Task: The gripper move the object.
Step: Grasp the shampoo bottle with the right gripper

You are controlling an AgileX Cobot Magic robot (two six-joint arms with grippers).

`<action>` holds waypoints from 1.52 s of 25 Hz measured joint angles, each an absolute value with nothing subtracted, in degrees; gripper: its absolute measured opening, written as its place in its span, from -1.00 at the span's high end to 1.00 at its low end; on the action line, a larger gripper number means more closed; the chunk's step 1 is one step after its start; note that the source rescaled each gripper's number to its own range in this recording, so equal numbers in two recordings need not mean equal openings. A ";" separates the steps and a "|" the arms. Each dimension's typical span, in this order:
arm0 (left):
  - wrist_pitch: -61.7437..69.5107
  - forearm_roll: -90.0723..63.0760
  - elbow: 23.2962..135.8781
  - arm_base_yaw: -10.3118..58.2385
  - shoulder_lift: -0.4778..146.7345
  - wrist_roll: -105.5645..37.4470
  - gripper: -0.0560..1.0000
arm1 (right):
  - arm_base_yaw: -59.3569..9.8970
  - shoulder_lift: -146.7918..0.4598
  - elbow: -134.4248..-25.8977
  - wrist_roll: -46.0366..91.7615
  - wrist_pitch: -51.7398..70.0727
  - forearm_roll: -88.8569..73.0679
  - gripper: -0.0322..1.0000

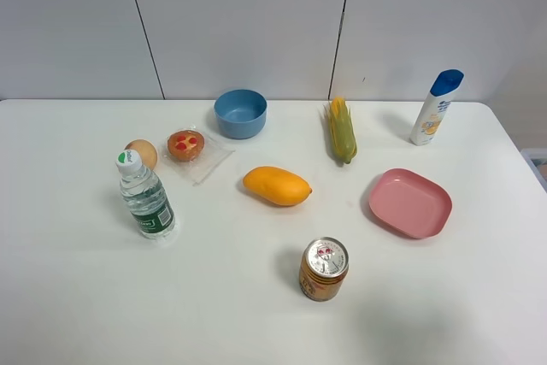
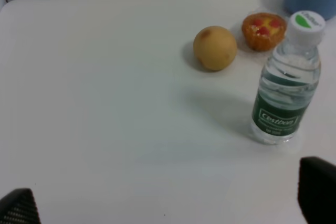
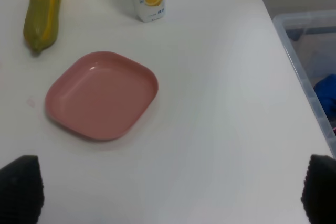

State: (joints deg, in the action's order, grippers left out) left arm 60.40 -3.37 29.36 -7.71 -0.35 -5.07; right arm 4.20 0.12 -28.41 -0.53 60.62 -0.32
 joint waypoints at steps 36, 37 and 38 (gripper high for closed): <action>60.40 -3.37 29.36 -7.71 -0.35 -5.14 -1.00 | 4.20 -2.36 -28.41 -0.53 60.66 -0.37 -1.00; 60.40 -3.37 29.36 -7.71 -0.35 -5.14 -1.00 | 4.20 -4.14 -28.41 -0.53 60.66 -0.37 -1.00; 60.40 -3.37 29.36 -7.71 -0.35 -5.14 -1.00 | 4.20 -5.82 -28.41 -0.53 60.78 -0.37 -1.00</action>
State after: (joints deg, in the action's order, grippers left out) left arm 60.40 -3.37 29.36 -7.71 -0.35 -5.14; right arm 4.20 -5.82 -28.41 -0.53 60.78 -0.37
